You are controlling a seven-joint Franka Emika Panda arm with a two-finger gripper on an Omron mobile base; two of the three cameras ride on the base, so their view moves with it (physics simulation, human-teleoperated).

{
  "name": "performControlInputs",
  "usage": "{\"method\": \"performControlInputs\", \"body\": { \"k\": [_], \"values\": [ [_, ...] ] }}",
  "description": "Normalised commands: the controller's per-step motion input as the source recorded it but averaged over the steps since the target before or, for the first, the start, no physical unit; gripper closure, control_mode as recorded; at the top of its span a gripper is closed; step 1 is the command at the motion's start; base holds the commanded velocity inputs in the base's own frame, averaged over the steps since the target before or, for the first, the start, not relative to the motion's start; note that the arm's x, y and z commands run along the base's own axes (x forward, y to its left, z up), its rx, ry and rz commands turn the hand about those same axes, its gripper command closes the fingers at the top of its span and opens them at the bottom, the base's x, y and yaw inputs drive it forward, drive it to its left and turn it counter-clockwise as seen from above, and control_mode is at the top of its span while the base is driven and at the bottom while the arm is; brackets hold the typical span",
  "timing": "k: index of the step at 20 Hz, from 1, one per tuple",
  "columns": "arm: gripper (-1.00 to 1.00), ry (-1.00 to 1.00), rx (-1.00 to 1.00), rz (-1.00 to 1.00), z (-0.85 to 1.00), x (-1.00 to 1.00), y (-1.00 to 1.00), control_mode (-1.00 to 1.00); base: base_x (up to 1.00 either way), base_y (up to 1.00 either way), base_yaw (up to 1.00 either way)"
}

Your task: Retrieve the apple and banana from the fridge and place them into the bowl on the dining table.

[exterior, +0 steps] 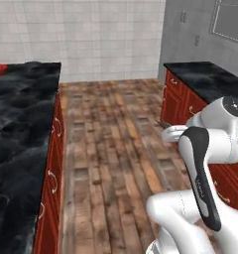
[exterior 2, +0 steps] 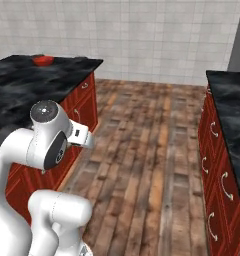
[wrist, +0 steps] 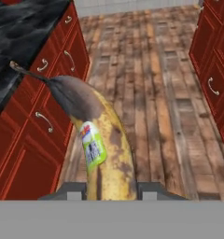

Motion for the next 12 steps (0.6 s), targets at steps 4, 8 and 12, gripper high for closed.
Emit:
{"method": "performControlInputs", "body": {
  "k": [4,8,12],
  "values": [
    [1.0,0.0,0.0,0.0,0.0,0.0,0.0,1.0,1.0,-0.29,0.16],
    [1.0,0.0,0.0,0.0,0.0,0.0,0.0,1.0,1.0,-0.44,0.16],
    [1.0,0.0,0.0,0.0,0.0,0.0,0.0,1.0,1.0,-0.46,0.12]
  ]
}}
